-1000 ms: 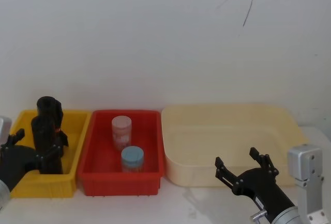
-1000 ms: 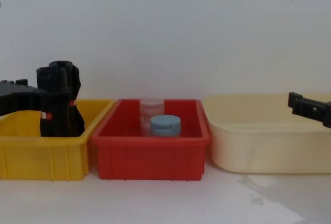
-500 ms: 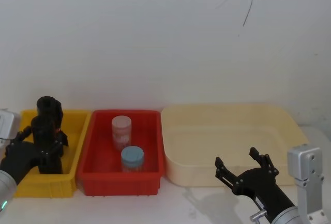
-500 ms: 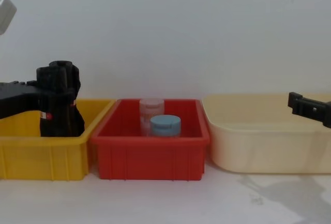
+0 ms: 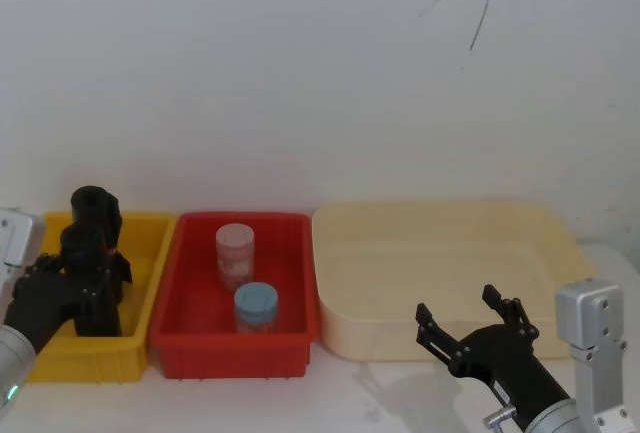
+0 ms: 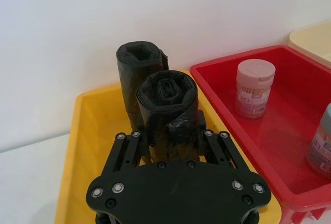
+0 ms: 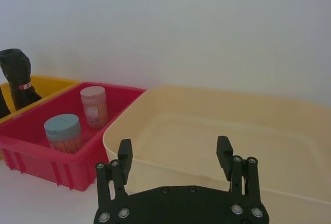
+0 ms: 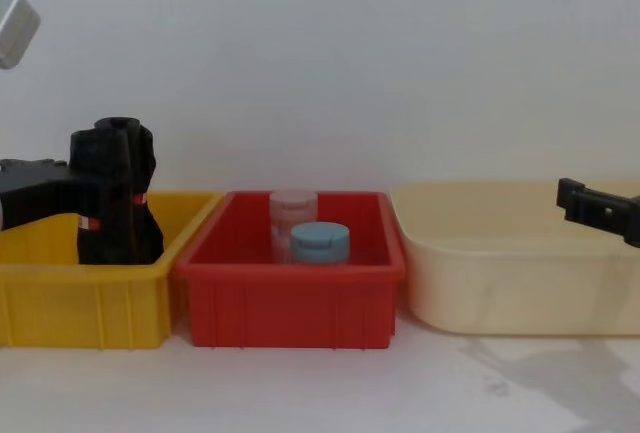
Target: Pick up the garbage bag with the one hand and transfer it to the other hand.
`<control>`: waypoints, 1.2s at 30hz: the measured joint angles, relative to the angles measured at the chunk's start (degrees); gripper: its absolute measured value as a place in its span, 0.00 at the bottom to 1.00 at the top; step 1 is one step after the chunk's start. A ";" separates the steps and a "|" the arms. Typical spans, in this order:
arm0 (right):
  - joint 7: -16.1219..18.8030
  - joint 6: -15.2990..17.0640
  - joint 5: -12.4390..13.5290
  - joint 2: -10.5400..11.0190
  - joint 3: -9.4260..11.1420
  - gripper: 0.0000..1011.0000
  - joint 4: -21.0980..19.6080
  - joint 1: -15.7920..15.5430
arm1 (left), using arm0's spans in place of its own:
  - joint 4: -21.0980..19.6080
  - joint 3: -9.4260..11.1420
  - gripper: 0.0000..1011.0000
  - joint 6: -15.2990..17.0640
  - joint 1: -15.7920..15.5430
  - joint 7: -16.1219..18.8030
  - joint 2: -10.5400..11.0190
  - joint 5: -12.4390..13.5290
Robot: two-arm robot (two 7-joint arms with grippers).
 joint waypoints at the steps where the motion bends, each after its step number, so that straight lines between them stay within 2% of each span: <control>1: 0.00 0.00 0.00 0.00 0.00 0.99 0.00 0.00 | -0.04 -0.02 0.46 0.06 0.01 -0.02 -0.01 0.00; 7: 0.00 0.00 0.00 0.00 0.00 0.99 0.00 0.00 | -1.47 -0.40 0.42 0.62 0.33 -0.55 0.20 -0.24; 17: 0.00 0.00 0.00 0.00 0.00 0.99 0.00 0.00 | -6.82 -1.77 0.37 1.59 0.23 -3.58 1.43 -2.08; 27: 0.00 0.00 0.00 0.00 0.00 0.99 0.00 0.00 | -12.25 -3.03 0.36 2.86 -2.67 -8.71 2.70 -5.01; 36: 0.50 0.63 0.13 0.22 0.00 0.99 -0.21 0.18 | -13.39 -1.95 0.36 4.48 -5.72 -13.31 2.99 -7.56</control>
